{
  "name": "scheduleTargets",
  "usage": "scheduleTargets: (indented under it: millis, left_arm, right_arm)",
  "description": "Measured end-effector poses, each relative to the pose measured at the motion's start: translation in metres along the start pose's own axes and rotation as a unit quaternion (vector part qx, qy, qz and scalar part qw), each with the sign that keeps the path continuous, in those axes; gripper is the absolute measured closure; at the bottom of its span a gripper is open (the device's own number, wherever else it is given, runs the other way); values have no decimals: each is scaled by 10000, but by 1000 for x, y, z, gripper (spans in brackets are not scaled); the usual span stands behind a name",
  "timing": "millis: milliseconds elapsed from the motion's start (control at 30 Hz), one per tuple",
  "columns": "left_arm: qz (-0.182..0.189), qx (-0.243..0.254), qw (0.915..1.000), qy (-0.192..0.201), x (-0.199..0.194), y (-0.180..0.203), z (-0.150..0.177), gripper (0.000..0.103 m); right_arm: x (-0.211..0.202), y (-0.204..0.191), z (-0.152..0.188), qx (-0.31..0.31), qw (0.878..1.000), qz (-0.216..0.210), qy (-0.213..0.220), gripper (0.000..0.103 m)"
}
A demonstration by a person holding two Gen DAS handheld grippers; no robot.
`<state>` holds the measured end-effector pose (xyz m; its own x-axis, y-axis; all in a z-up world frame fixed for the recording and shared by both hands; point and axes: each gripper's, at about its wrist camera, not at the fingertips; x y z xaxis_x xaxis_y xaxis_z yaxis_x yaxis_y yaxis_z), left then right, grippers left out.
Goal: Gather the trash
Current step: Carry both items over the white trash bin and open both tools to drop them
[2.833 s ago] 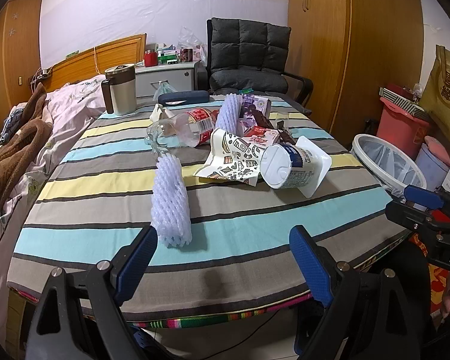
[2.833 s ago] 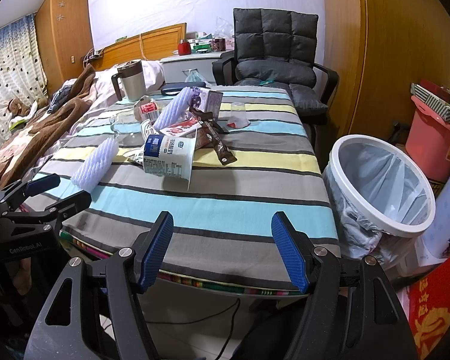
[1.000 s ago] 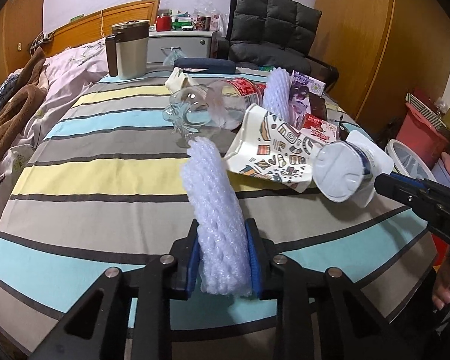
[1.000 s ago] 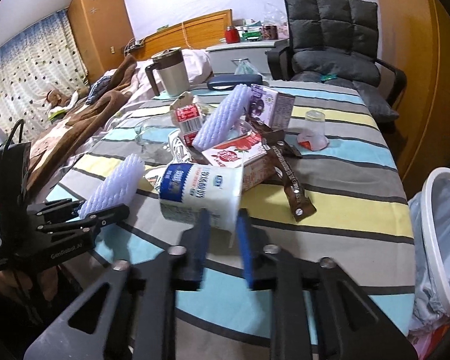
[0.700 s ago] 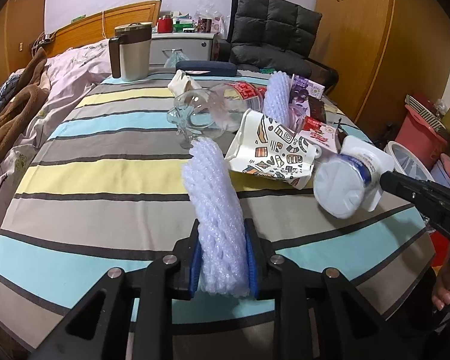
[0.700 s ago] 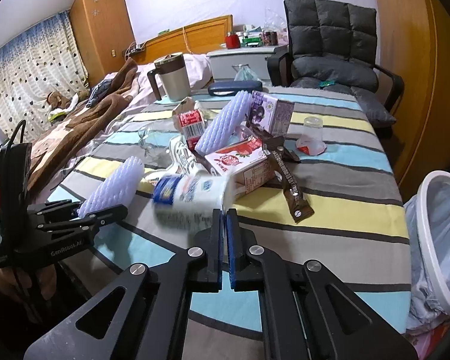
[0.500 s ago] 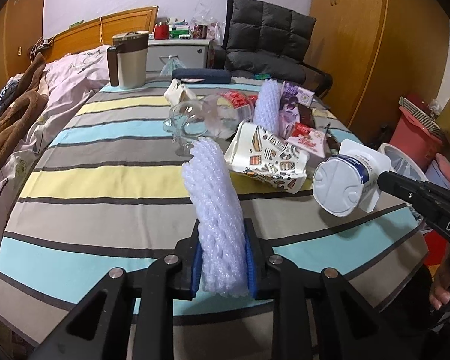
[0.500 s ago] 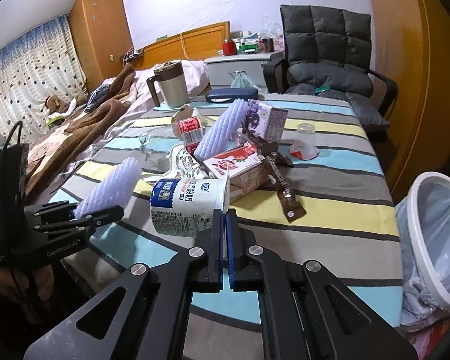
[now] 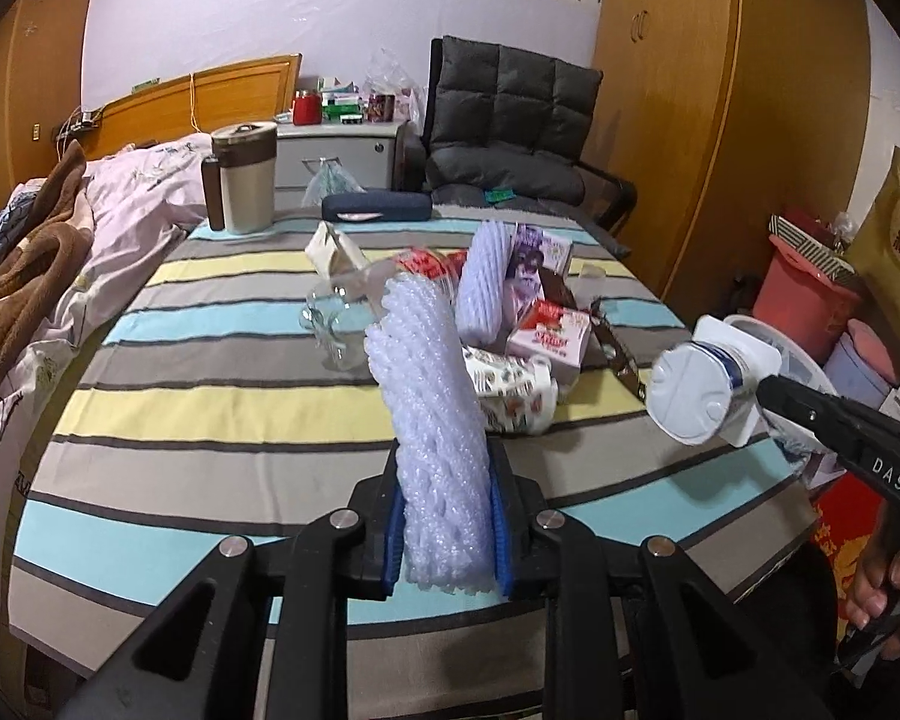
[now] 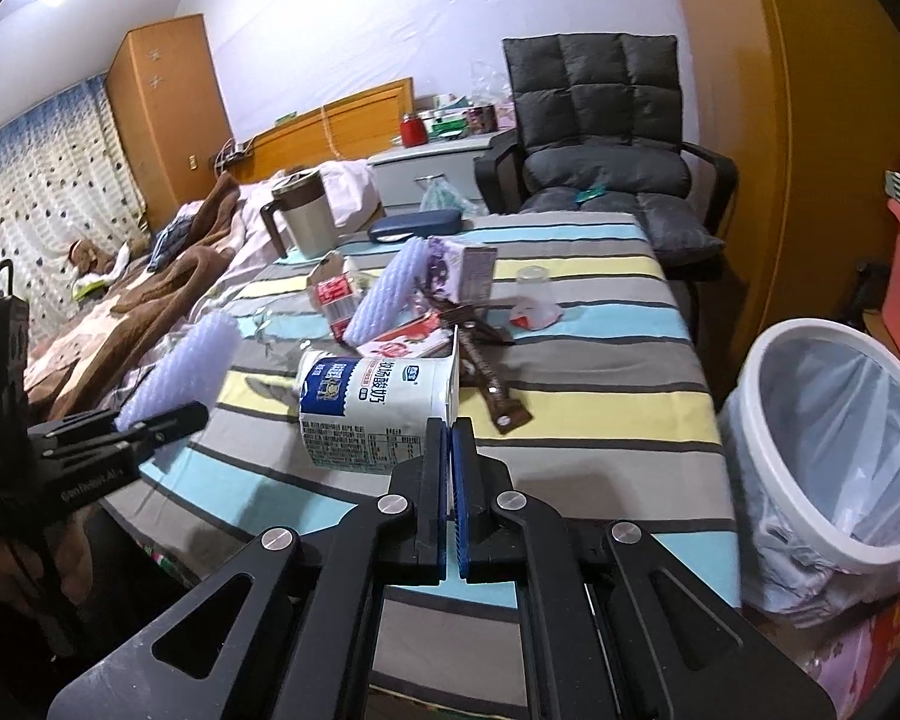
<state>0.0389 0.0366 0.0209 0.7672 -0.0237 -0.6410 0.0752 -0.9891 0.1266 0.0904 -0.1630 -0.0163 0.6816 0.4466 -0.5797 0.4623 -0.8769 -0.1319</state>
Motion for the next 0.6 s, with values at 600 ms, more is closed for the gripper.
scheduleTargets:
  millis: [600]
  left_arm:
    - [1197,1016,9875,-113,40,113,-40,79]
  right_arm:
    - [-40,73,11,768,9910,1004,447,99]
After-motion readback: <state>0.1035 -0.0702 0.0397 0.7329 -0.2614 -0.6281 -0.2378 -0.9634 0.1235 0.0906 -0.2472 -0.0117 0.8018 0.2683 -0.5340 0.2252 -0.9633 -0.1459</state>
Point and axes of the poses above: each gripper's, at about its wrist camera, not at the fingertips, and x roughly the way its jaws point, y to its right, z to its underside
